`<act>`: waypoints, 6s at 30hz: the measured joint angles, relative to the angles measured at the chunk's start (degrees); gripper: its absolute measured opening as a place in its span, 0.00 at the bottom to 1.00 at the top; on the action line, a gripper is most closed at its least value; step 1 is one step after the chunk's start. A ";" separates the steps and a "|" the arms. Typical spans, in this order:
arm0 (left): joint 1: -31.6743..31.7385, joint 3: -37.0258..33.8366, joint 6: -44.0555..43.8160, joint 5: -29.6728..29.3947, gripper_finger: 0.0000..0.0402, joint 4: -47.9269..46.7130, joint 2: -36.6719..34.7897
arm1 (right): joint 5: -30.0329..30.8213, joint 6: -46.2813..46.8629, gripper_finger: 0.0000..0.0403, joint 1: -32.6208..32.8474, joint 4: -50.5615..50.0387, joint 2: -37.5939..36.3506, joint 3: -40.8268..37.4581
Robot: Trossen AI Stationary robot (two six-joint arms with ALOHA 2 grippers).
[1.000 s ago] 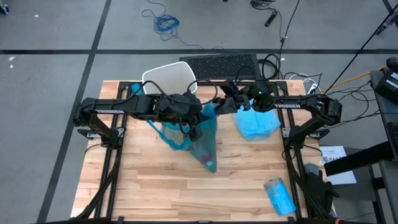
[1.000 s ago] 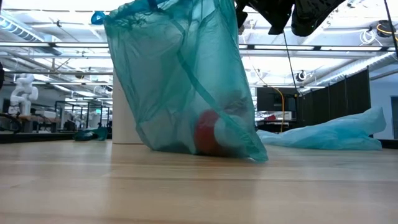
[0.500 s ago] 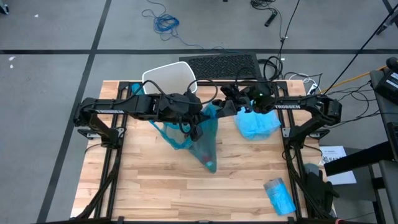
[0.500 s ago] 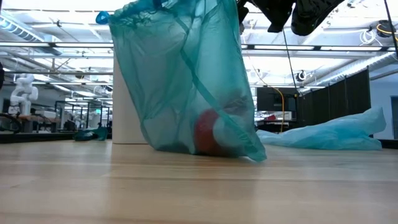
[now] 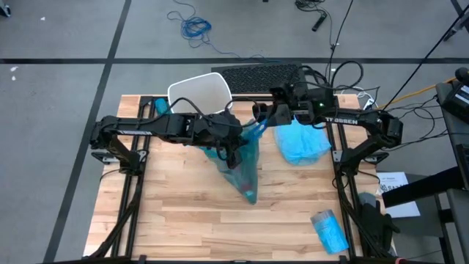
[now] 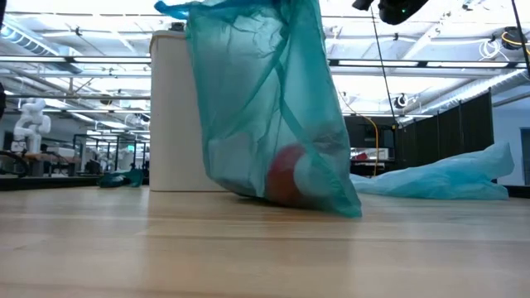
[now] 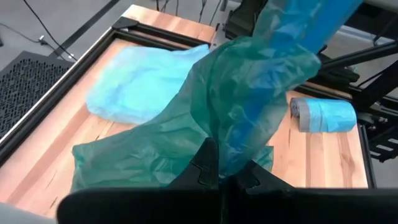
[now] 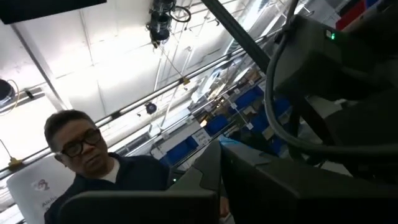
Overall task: Place trash/remove bag and relplace
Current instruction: Close the blue trash bag
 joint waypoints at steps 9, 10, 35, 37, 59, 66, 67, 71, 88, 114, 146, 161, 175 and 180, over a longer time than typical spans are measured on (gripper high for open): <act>-0.42 -1.76 -2.82 0.04 0.00 -2.10 -0.01 | 0.34 1.12 0.00 -0.65 0.12 -1.03 0.35; -0.44 -2.05 -2.85 0.04 0.00 -1.59 -0.09 | 0.73 1.13 0.00 -0.65 0.10 -1.46 0.35; -0.44 -2.32 -7.36 -0.36 0.34 6.08 -2.08 | -3.48 -2.80 0.50 -8.76 -6.49 -2.70 -14.50; -0.58 -2.30 -7.36 -0.36 0.34 7.20 -2.36 | -2.96 -2.31 0.51 -9.26 -5.59 -2.67 -16.25; -7.74 0.11 -14.81 -6.58 0.34 -4.80 -14.93 | -0.37 -2.11 0.46 -8.43 -1.44 -2.62 -16.90; -9.70 0.13 -17.88 -8.88 0.34 -8.65 -14.84 | 0.29 -2.10 0.46 -8.43 -1.19 -2.62 -16.90; -10.18 0.13 -18.96 -9.15 0.34 -9.74 -14.85 | 0.29 -1.96 0.46 -8.41 -1.10 -2.62 -16.92; -11.69 0.11 -19.36 -11.90 0.34 -10.32 -14.82 | 0.58 -2.09 0.46 -8.41 -0.94 -2.62 -16.90; -7.44 0.07 -26.59 -3.13 0.46 -19.60 -7.70 | 0.49 -1.68 0.46 -8.41 -0.98 -2.62 -16.92; -16.74 0.09 -49.71 -6.66 0.57 -38.38 -14.55 | -2.40 -1.37 0.46 -8.43 -0.85 -2.62 -16.92; -43.37 -17.60 -107.35 -14.07 0.46 -46.45 -15.47 | -4.04 -3.88 0.46 -9.31 -2.12 -2.60 -16.94; -46.64 -20.33 -107.88 -13.28 0.46 -46.48 -15.82 | -4.21 -3.25 0.46 -9.31 -2.27 -2.60 -16.94; -48.40 -25.71 -108.82 -14.50 0.46 -44.79 -15.78 | -3.75 -2.70 0.46 -9.63 -2.40 -2.60 -16.94; -47.77 -29.71 -108.82 -12.68 0.45 -40.18 -15.82 | -3.40 -2.62 0.46 -9.66 -2.74 -2.60 -16.94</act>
